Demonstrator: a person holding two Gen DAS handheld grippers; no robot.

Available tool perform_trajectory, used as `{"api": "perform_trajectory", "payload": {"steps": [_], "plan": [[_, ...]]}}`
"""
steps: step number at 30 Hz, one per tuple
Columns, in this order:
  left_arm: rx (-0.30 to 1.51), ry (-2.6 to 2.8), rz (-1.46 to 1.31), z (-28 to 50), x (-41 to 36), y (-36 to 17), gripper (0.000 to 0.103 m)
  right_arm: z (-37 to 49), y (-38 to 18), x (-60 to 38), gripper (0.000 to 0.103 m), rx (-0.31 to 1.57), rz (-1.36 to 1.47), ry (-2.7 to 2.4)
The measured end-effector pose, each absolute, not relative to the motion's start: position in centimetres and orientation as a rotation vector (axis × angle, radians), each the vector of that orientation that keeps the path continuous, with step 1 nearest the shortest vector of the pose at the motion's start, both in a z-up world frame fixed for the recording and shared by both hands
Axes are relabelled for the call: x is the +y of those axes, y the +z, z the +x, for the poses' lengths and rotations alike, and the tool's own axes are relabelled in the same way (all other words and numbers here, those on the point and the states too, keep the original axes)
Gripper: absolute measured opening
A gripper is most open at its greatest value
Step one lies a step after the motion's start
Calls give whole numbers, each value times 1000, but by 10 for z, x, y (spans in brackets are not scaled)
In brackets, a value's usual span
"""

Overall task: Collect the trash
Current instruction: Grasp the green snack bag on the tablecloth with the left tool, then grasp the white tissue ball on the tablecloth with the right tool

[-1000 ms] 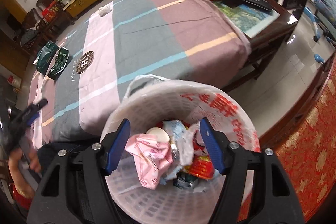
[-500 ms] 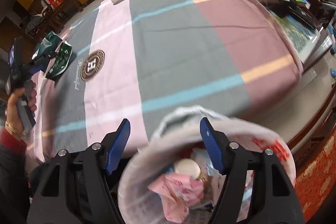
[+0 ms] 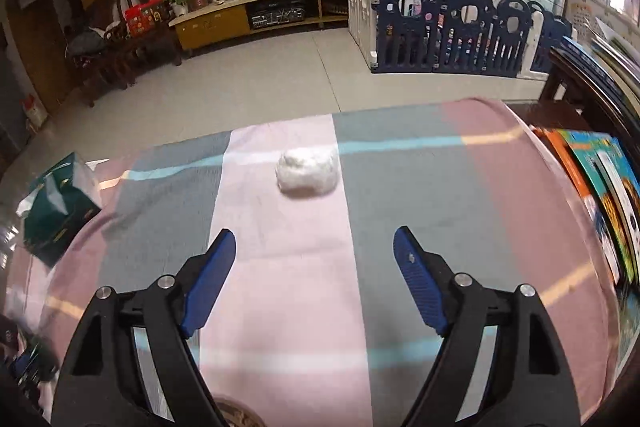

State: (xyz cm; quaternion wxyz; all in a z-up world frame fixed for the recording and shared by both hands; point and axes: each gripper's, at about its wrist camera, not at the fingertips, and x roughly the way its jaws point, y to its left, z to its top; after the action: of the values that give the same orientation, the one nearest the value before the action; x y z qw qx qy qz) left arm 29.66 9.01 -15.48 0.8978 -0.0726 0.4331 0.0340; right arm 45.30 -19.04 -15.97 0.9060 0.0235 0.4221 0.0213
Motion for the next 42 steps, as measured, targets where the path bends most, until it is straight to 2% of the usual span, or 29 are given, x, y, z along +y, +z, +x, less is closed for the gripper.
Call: {"api": "perform_trajectory", "payload": {"steps": [7, 10, 11, 12, 13, 14, 15, 19, 23, 27, 32, 42], "plan": [[808, 140, -163, 286, 117, -141, 23, 552, -207, -151, 82, 963, -204, -149], [820, 174, -149, 287, 119, -146, 23, 559, -222, -162, 80, 1010, -126, -148], [818, 184, -141, 287, 119, -145, 23, 557, -223, -168, 76, 1008, -73, -141], [817, 183, -148, 287, 118, -145, 23, 554, -223, -175, 58, 1020, 0, -104], [814, 179, -157, 287, 118, -144, 23, 551, -224, -179, 36, 1028, 44, -69], [810, 177, -162, 285, 117, -142, 23, 550, -223, -178, 25, 1039, 43, -58], [806, 177, -156, 284, 115, -140, 23, 543, -221, -178, 23, 1055, 20, -38], [781, 171, -122, 275, 104, -131, 23, 497, -196, -167, 21, 1018, -46, 75], [770, 159, -116, 258, 90, -123, 23, 407, -157, -159, 21, 955, -95, 222], [779, 176, -95, 229, 73, -116, 23, 314, -146, -158, 21, 962, -115, 317], [800, 168, -124, 187, 50, -102, 23, 222, -139, -178, 21, 960, -28, 300], [769, 75, -34, 98, -24, -51, 23, 106, -62, -246, 22, 856, 69, 232]]}}
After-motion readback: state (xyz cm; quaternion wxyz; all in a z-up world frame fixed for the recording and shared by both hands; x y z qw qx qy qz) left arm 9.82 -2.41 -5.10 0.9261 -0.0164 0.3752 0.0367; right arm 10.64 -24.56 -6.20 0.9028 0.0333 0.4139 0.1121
